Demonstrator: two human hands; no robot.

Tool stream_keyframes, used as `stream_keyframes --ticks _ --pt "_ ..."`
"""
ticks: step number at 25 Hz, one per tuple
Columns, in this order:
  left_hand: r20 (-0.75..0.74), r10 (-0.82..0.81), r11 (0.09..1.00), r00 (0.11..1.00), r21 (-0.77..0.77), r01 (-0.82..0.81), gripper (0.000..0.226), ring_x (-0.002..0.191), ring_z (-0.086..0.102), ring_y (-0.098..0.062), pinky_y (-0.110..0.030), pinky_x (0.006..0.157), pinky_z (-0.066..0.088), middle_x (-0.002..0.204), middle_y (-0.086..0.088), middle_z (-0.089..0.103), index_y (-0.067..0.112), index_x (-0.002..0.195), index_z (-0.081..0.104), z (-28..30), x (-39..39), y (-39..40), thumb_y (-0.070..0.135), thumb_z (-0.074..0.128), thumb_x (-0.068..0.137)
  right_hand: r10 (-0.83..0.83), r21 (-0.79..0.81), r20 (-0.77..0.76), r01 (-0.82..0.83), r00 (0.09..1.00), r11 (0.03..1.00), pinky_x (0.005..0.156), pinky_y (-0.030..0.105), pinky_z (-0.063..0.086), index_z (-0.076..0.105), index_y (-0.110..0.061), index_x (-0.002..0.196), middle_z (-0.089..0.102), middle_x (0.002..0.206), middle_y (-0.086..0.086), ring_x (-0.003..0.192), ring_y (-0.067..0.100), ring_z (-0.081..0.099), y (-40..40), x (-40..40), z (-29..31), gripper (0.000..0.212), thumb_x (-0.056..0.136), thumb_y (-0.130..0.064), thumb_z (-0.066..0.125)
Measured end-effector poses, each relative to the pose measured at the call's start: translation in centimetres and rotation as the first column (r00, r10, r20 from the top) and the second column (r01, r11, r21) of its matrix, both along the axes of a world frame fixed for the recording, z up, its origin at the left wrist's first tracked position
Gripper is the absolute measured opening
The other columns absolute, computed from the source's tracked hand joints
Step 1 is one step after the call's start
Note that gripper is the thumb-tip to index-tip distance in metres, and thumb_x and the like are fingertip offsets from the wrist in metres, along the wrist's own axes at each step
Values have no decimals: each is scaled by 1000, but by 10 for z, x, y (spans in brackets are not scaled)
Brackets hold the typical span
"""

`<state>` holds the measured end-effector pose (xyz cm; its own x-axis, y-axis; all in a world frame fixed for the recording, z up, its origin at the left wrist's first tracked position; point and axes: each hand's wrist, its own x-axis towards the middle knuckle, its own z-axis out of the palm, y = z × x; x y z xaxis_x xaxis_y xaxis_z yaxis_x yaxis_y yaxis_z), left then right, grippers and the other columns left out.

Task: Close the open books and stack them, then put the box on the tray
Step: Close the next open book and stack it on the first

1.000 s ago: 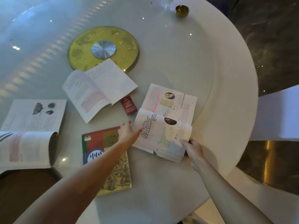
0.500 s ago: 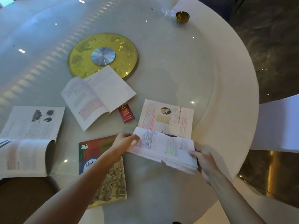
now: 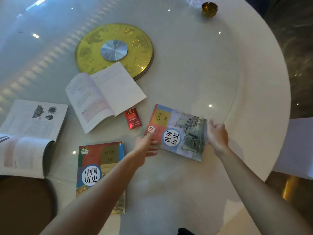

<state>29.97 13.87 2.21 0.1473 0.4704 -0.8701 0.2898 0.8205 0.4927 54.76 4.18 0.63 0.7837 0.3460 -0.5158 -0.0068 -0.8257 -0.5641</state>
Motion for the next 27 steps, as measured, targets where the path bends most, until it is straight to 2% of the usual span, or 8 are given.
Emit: stream_keyframes --ticks 3,7,9,11,17,20,23,27 --pt "-18 23 996 1000 -82 -25 22 64 62 -24 -33 56 59 83 -11 56 2 108 56 -12 8 -30 22 59 97 430 -81 265 -425 863 902 97 43 48 56 -9 139 61 139 16 126 36 58 32 7 -6 50 100 -40 53" --pt "31 21 993 999 -114 -17 20 68 65 -23 -30 61 59 87 -14 59 -1 107 59 -17 19 -50 17 59 97 784 -355 222 -700 580 619 107 48 42 53 -13 145 56 143 16 133 38 50 41 4 -17 49 101 -35 54" --pt "26 26 998 999 -58 -25 17 61 61 -19 -27 53 55 84 -13 56 1 100 61 -20 20 -49 17 61 96 760 -380 287 -660 583 649 103 49 44 57 -12 140 60 137 18 126 40 53 22 1 -21 44 100 -31 55" --pt "-52 27 998 998 53 -24 23 61 57 -18 -29 51 50 81 -11 58 0 106 63 -26 18 -46 20 63 96 654 -297 298 -583 696 756 96 47 48 64 -6 125 65 126 22 116 42 59 -6 -5 -24 33 99 -25 58" --pt "-206 -164 965 965 169 200 34 84 64 -24 -34 70 50 97 -10 65 9 108 57 -38 5 -39 32 72 88 213 -71 35 -210 976 975 79 42 51 63 -4 110 69 106 19 95 37 66 -81 -51 -37 20 94 -16 67" --pt "-165 -267 937 950 185 296 15 63 60 -18 -34 62 50 79 -9 66 7 91 67 -36 -5 -43 21 73 89 61 2 -201 -62 978 998 64 37 42 62 -6 90 65 87 14 71 26 56 -95 -72 -33 5 92 -10 59" --pt "-110 -263 919 958 275 284 10 78 72 -24 -36 63 59 96 -14 72 13 100 57 -25 -28 -48 14 66 94 85 94 -292 -60 953 994 65 36 38 59 -9 74 59 74 9 65 21 53 -93 -93 -15 20 93 -14 58" --pt "-87 -196 870 977 444 214 11 83 71 -22 -33 62 57 101 -12 73 15 107 61 -3 -90 -40 17 63 96 151 280 -393 -39 907 959 67 38 60 73 -12 97 82 89 6 77 26 79 -77 -135 11 18 97 -16 56"
